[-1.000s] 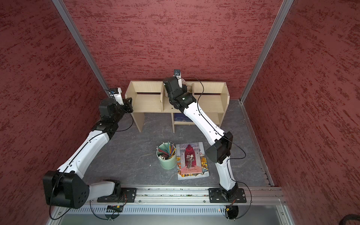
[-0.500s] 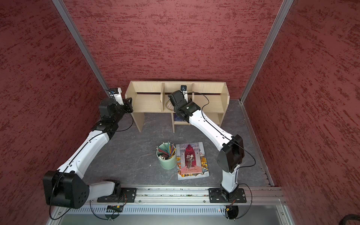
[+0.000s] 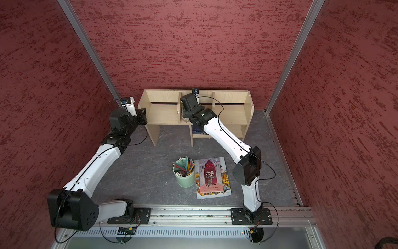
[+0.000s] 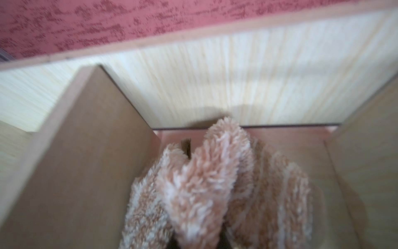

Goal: Wipe the bookshelf clean with a cloth
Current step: Wipe the dust from the shelf.

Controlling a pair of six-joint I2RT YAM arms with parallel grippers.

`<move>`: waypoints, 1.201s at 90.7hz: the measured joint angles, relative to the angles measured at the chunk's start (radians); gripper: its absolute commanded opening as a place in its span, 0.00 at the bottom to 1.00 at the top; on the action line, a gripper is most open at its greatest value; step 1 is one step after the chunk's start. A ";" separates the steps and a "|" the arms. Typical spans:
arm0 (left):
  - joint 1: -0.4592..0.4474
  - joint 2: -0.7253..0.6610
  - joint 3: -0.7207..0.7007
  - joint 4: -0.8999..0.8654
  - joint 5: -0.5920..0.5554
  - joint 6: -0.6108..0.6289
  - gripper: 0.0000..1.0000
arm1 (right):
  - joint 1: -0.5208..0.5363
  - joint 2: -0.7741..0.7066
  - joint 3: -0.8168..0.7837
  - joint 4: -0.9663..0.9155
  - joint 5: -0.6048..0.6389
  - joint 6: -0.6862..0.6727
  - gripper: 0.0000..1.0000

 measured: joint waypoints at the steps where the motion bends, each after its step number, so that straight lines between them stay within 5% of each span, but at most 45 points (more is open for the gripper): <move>1: 0.000 0.000 0.000 0.000 0.000 0.000 0.00 | 0.000 0.007 0.013 -0.002 0.000 -0.002 0.00; 15: 0.000 0.000 0.000 0.000 0.000 0.000 0.00 | 0.000 0.040 0.071 -0.027 -0.001 -0.020 0.00; 34: 0.000 0.000 0.000 0.000 0.000 0.000 0.00 | 0.000 -0.062 -0.167 -0.014 -0.002 -0.019 0.00; 48: 0.000 0.000 0.000 0.000 0.000 0.000 0.00 | 0.001 -0.092 -0.182 -0.024 0.055 -0.050 0.00; 84: 0.000 0.000 0.000 0.000 -0.001 0.000 0.00 | -0.062 0.054 0.192 -0.105 0.193 -0.148 0.00; 109: 0.000 0.000 0.000 0.000 -0.001 0.000 0.00 | -0.076 0.093 0.245 -0.063 0.034 -0.190 0.00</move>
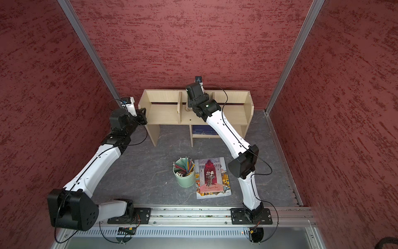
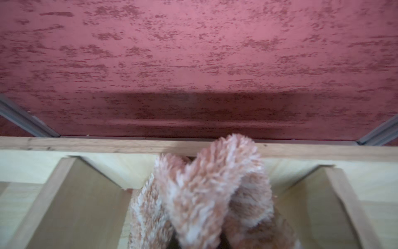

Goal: Wipe the bookshelf clean with a cloth
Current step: Wipe the dust from the shelf.

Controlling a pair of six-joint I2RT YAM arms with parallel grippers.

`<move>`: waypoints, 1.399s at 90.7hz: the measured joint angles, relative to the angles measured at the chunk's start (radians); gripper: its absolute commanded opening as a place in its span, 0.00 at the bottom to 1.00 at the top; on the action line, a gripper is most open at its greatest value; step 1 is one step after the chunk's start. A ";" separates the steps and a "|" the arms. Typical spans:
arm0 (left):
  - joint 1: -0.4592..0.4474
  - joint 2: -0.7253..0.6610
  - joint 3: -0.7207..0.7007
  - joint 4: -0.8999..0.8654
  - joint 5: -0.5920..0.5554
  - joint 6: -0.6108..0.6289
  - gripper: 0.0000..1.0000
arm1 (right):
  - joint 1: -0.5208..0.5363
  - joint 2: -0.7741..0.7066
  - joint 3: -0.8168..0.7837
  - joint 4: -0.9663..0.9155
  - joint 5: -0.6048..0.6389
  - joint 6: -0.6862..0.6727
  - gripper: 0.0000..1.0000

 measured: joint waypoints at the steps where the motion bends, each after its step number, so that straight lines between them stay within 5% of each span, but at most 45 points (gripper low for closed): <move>1: 0.000 0.000 0.000 0.000 0.000 0.000 0.00 | 0.000 0.000 0.000 0.003 -0.009 0.000 0.00; 19: 0.000 0.000 0.000 0.000 0.000 0.000 0.00 | 0.008 -0.005 -0.029 0.070 -0.136 0.002 0.00; 36: 0.000 0.000 0.000 0.000 0.000 0.000 0.00 | 0.019 -0.068 -0.243 0.125 -0.215 0.004 0.00; 64: 0.000 0.000 0.000 0.000 0.000 0.000 0.00 | 0.025 -0.208 -0.468 0.129 -0.169 -0.015 0.00; 94: 0.000 0.000 0.000 0.000 0.000 0.000 0.00 | 0.021 -0.135 -0.239 0.055 0.023 -0.049 0.00; 110: -0.001 0.000 0.000 0.000 0.000 0.000 0.00 | 0.021 -0.017 -0.021 0.044 0.024 -0.042 0.00; 127: -0.001 0.000 0.000 0.000 0.000 0.000 0.00 | 0.023 -0.008 -0.059 0.079 -0.064 -0.013 0.00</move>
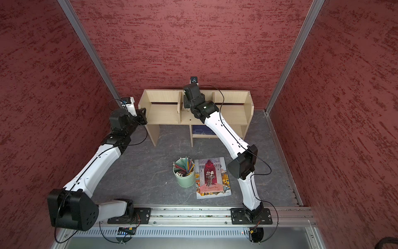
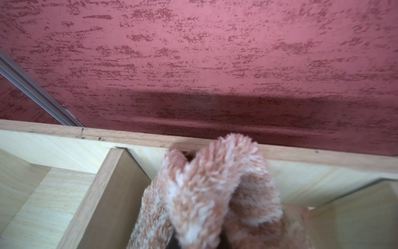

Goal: Wipe the bookshelf clean with a cloth
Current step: Wipe the dust from the shelf.

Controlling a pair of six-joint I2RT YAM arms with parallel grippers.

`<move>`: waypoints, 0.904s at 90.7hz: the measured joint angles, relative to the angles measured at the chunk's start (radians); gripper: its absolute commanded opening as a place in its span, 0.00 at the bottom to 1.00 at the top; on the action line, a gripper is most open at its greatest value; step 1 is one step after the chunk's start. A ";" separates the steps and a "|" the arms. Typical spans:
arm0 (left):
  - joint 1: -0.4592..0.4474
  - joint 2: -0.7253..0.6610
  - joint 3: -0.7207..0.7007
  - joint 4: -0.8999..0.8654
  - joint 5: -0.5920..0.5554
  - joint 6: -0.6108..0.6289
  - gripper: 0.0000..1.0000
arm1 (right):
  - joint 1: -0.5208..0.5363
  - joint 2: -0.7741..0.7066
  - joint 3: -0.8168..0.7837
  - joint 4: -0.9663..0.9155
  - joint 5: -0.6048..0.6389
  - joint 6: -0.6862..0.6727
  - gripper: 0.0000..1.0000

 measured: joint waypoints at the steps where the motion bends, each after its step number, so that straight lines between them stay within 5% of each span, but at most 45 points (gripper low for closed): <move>1: 0.000 0.000 0.000 0.000 0.000 0.000 0.00 | 0.000 -0.003 -0.008 0.002 -0.006 0.002 0.00; 35: 0.000 0.000 0.000 -0.001 0.000 0.000 0.01 | 0.006 -0.230 -0.393 0.055 -0.120 0.025 0.00; 48: 0.000 -0.001 0.014 -0.028 0.000 -0.012 0.49 | 0.006 -0.358 -0.424 0.065 -0.127 0.017 0.00; 59: -0.007 -0.026 0.045 -0.101 0.016 -0.056 0.77 | 0.006 -0.463 -0.431 0.099 -0.154 0.016 0.00; 82: 0.041 -0.163 0.144 -0.203 0.025 -0.140 0.80 | 0.006 -0.599 -0.529 0.186 -0.358 0.052 0.00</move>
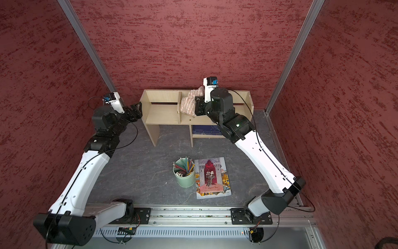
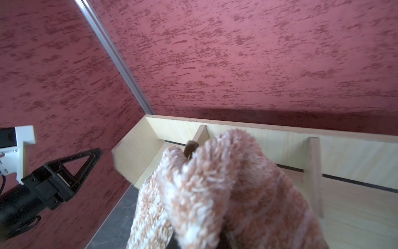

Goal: Wipe the bookshelf clean with a cloth
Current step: Wipe the dust from the shelf, then adjust the cleaning item.

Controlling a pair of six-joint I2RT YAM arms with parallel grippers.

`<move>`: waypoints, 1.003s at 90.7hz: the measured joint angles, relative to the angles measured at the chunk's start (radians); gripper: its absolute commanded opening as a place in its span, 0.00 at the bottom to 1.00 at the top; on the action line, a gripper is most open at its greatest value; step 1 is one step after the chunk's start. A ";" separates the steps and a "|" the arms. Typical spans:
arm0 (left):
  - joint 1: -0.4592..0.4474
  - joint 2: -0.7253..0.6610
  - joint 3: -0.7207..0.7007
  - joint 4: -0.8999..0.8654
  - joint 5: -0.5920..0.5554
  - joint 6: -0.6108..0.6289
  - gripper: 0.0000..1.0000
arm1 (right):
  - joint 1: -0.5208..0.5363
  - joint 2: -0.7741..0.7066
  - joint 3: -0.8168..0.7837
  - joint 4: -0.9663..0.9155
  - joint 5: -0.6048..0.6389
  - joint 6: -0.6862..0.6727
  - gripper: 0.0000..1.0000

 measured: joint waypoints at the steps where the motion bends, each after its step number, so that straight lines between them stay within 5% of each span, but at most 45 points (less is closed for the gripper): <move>1: 0.000 -0.008 0.004 -0.002 0.008 -0.003 0.80 | 0.000 -0.002 -0.005 0.004 -0.014 0.003 0.00; 15: -0.018 -0.091 0.023 0.021 0.217 -0.043 0.80 | 0.001 -0.015 -0.084 0.069 -0.201 0.045 0.00; 25: -0.120 -0.108 0.021 0.068 0.378 -0.057 0.82 | 0.011 -0.014 -0.109 0.102 -0.314 0.073 0.00; 37: -0.278 -0.099 0.003 0.099 0.486 -0.032 0.82 | 0.039 -0.014 -0.109 0.146 -0.409 0.096 0.00; 48: -0.315 -0.069 -0.011 0.117 0.533 -0.025 0.75 | 0.051 -0.014 -0.126 0.212 -0.496 0.132 0.00; 56: -0.316 -0.050 -0.029 0.143 0.557 -0.040 0.62 | 0.055 -0.014 -0.146 0.250 -0.537 0.160 0.00; 67: -0.317 -0.045 -0.051 0.179 0.588 -0.051 0.28 | 0.054 -0.014 -0.159 0.277 -0.559 0.187 0.00; 79: -0.317 -0.047 -0.058 0.223 0.609 -0.063 0.02 | 0.051 -0.011 -0.161 0.320 -0.578 0.221 0.00; 84: -0.317 -0.049 -0.061 0.235 0.608 -0.060 0.00 | 0.049 -0.011 -0.161 0.333 -0.584 0.233 0.02; 91: -0.317 -0.055 -0.071 0.250 0.601 -0.063 0.00 | 0.049 -0.011 -0.161 0.331 -0.582 0.232 0.20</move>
